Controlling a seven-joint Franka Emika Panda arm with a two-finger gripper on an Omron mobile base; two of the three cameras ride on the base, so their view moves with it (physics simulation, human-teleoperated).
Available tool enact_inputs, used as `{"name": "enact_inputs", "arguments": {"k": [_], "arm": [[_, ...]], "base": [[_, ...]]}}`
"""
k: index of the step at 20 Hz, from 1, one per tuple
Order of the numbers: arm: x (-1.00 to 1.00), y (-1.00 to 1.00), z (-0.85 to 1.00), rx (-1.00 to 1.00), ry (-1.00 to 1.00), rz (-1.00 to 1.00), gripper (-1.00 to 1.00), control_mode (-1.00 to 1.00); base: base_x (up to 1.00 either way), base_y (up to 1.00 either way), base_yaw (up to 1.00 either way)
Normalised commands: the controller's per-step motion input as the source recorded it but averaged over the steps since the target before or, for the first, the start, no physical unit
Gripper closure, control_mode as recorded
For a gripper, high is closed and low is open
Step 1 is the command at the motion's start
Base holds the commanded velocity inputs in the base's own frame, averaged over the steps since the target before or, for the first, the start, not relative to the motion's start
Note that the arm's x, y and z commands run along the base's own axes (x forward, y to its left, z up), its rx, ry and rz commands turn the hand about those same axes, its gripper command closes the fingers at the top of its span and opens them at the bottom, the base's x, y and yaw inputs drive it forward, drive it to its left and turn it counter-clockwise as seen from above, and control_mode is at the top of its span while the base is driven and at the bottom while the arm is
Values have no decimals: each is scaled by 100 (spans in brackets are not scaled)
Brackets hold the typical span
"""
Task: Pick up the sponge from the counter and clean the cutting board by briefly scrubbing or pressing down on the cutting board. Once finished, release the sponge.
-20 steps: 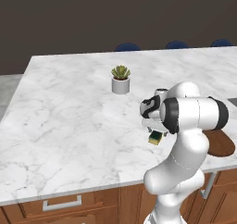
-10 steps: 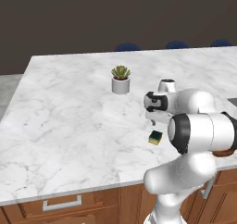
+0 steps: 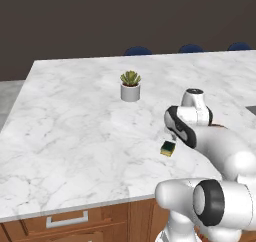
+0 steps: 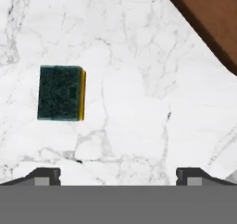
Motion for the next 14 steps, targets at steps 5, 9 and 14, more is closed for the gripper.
{"name": "enact_inputs", "arguments": {"k": [5, 9, 14], "arm": [[-99, 0, 40, 0, -9, 0, -100, -100], [-93, 0, 51, -6, -15, 0, -100, -100], [-88, 0, 52, -10, -16, 5, -100, -100]], "base": [[0, 0, 0], [0, 0, 0], [0, 0, 0]]}}
